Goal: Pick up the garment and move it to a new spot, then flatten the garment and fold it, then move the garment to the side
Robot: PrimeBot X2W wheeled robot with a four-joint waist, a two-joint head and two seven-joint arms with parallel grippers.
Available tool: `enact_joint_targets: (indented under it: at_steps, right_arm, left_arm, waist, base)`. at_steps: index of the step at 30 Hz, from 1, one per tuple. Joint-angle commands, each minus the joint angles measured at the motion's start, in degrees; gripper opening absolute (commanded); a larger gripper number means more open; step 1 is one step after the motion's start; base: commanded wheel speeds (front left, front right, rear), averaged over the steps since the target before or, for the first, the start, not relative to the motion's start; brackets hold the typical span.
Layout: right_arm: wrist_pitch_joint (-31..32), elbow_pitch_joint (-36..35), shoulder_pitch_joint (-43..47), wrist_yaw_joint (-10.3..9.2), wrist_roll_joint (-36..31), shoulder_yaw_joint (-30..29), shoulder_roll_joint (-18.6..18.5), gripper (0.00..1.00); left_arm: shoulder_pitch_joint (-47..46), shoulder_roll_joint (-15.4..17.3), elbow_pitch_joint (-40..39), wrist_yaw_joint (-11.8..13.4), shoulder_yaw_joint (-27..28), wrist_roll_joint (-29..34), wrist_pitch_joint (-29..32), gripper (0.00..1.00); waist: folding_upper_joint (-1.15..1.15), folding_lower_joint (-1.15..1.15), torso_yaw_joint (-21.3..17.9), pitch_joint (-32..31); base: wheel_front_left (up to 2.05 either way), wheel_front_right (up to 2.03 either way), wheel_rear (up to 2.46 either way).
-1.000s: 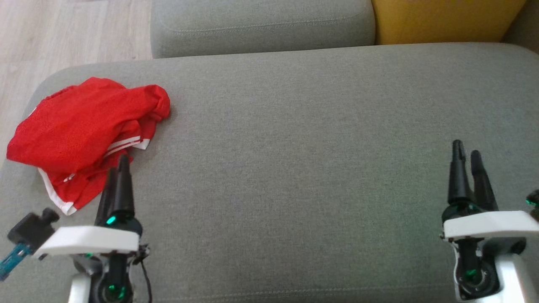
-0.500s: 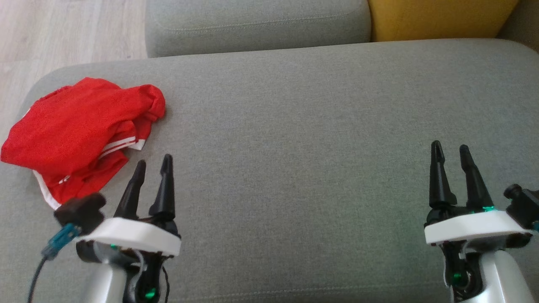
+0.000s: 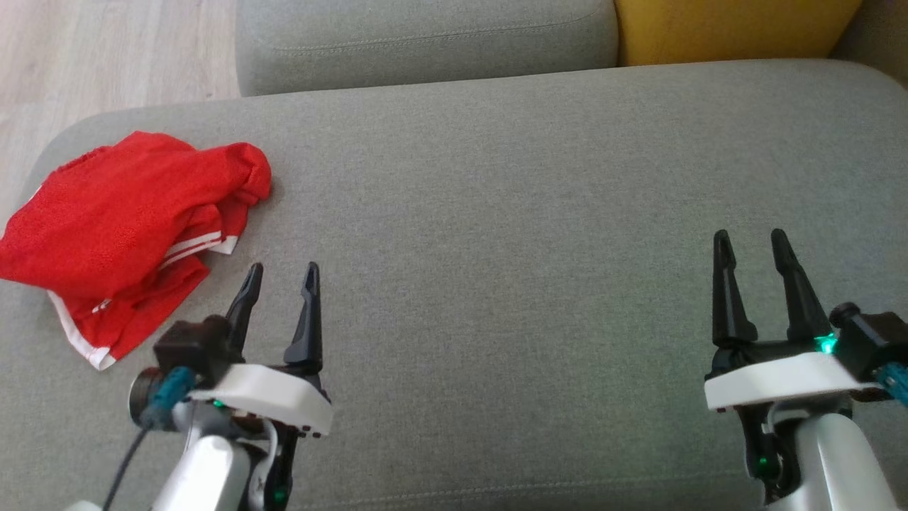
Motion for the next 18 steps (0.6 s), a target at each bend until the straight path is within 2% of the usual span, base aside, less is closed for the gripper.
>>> enact_joint_targets:
  at_steps: [1,13,15,18]
  right_arm:
    - [-0.83,-2.12,-2.91,-0.03,-1.67,1.29,-0.37,1.0]
    - [-2.86,-0.09,-3.35,-0.04,-9.31,3.07,-0.41,1.0]
    - [-3.37,-0.1,-3.6,-0.04,-10.68,3.51,-0.42,1.0]
    - [-3.88,0.22,-3.75,-0.04,-9.29,3.84,-0.42,1.0]
  left_arm:
    - [-3.76,1.33,-1.96,0.69,0.83,1.78,-0.74,1.0]
    - [-6.29,6.33,-0.14,8.73,-8.33,11.18,-2.75,1.0]
    - [-6.95,6.92,-0.21,10.89,-10.0,12.45,-3.26,1.0]
    - [-7.25,6.84,-1.22,12.58,-10.57,12.21,-3.76,1.0]
  waist:
    - [0.0,0.0,-0.01,0.0]
    - [0.0,0.0,-0.05,0.06]
    - [0.0,0.0,0.0,0.2]
    - [0.0,0.0,0.12,0.38]
  base:
    - [0.0,0.0,0.0]
    - [0.0,0.0,0.0]
    - [0.0,0.0,0.0]
    - [0.0,0.0,0.0]
